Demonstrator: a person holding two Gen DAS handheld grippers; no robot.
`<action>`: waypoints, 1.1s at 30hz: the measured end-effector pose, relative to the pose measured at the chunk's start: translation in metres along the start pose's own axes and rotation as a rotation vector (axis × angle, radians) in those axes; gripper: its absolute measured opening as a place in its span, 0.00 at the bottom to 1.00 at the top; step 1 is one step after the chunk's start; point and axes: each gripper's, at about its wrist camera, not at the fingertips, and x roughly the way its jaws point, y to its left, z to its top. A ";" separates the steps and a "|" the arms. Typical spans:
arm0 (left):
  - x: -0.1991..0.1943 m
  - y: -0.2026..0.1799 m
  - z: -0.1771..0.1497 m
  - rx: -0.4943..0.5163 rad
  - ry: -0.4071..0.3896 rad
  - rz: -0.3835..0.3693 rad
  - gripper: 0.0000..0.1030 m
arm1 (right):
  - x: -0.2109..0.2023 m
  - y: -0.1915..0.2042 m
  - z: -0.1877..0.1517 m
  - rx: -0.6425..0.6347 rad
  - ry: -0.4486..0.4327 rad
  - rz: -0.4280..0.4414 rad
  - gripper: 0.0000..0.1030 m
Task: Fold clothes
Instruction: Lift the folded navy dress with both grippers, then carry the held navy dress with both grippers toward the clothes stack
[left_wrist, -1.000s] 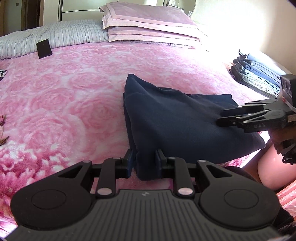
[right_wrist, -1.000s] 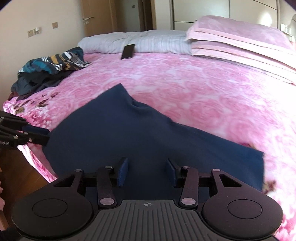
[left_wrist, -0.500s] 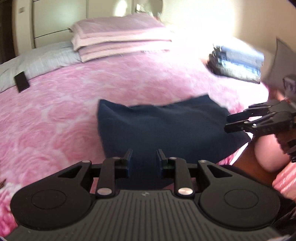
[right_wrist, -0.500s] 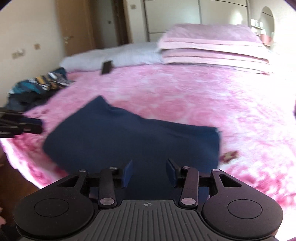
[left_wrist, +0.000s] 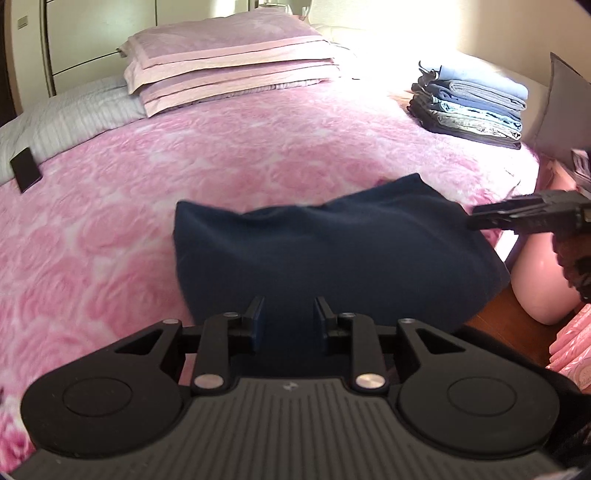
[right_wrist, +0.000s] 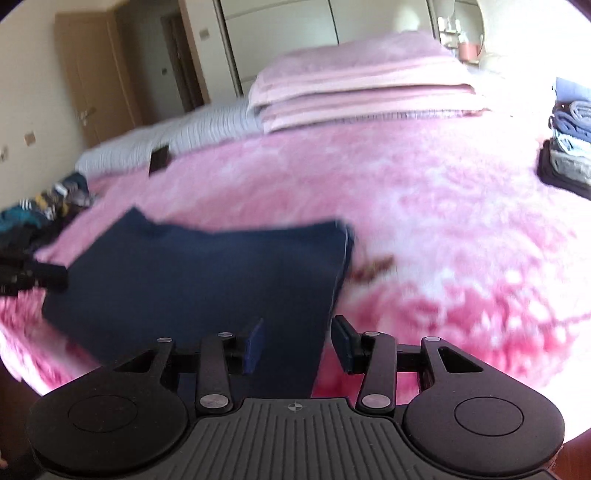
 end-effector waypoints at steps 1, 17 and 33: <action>0.007 0.001 0.003 0.012 0.008 0.007 0.23 | 0.008 0.002 0.008 -0.014 -0.003 0.011 0.43; 0.026 0.020 0.020 0.102 0.011 0.102 0.26 | 0.050 -0.024 0.047 -0.136 0.038 -0.031 0.43; -0.024 -0.070 -0.065 0.732 -0.061 0.136 0.57 | 0.004 0.151 -0.083 -0.905 0.029 0.005 0.78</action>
